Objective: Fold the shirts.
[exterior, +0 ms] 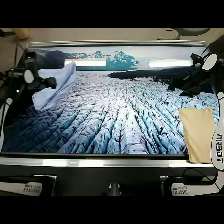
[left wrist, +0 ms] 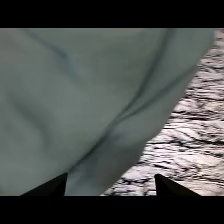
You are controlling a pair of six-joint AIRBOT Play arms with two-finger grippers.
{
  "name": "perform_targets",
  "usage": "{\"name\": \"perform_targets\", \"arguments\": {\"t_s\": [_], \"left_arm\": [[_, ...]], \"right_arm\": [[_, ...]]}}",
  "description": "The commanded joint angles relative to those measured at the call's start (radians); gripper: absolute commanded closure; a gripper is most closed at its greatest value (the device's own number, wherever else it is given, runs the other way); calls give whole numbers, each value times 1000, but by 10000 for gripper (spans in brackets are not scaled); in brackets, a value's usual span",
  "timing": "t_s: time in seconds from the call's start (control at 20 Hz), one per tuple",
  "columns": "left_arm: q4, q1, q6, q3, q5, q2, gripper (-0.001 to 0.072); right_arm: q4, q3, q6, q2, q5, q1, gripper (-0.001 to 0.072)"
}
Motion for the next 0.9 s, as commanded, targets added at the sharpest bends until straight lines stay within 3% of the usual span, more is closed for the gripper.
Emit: {"name": "perform_targets", "arguments": {"t_s": [0.0, 0.15, 0.4, 0.45, 0.5, 0.55, 0.6, 0.7, 0.85], "left_arm": [[-78, 198, -105, 5, -135, -45, 41], [-206, 278, -104, -80, -44, -48, 42], [-338, 252, -85, -199, 144, -96, 45], [-340, 241, -85, -202, 166, -103, 77], [-340, 233, -85, -202, 188, -104, 248], [-341, 230, -85, -199, 210, -99, 520], [-341, 230, -81, -188, 214, -91, 668], [-341, 220, -21, -151, 216, -44, 684], [-342, 140, 155, -94, 217, 131, 685]], "right_arm": [[0, 1, 0, -1, -16, 0, 66], [1, 1, 0, -1, -21, 0, 67], [16, 1, -19, -1, -14, 1, 67], [24, 1, -19, -1, -7, 0, 68], [30, 1, -20, 0, 0, 0, 75], [30, 1, -20, 0, 4, 0, 100], [30, 2, -23, 2, 6, 0, 109], [29, 3, -47, 12, 5, 0, 109], [26, 4, -65, 68, -40, 0, 110]]}}
